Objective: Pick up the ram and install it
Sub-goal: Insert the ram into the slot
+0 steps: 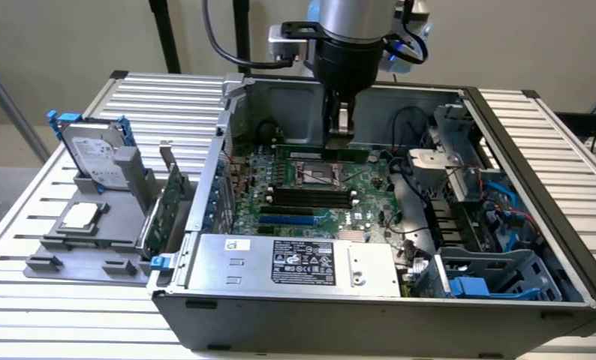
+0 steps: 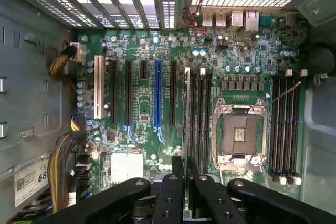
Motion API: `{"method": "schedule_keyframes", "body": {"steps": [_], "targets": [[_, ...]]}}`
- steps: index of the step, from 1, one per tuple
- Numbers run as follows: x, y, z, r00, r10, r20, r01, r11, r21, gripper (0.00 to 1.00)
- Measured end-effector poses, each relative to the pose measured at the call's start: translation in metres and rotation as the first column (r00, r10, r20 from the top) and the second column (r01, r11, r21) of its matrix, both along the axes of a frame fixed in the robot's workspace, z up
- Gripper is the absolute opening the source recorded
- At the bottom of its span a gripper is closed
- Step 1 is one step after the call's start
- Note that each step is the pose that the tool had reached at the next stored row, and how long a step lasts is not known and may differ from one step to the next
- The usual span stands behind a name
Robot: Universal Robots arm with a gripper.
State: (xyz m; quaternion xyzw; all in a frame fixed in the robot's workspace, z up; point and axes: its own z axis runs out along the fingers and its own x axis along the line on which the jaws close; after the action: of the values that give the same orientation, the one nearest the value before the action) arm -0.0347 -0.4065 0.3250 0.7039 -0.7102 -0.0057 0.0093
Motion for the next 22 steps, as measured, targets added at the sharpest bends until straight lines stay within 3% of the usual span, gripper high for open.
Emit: {"method": "schedule_keyframes", "body": {"steps": [22], "targets": [[0.000,-0.0003,-0.0401,1.0000,0.000,0.0000,0.000,1.0000,-0.0001,0.14]]}}
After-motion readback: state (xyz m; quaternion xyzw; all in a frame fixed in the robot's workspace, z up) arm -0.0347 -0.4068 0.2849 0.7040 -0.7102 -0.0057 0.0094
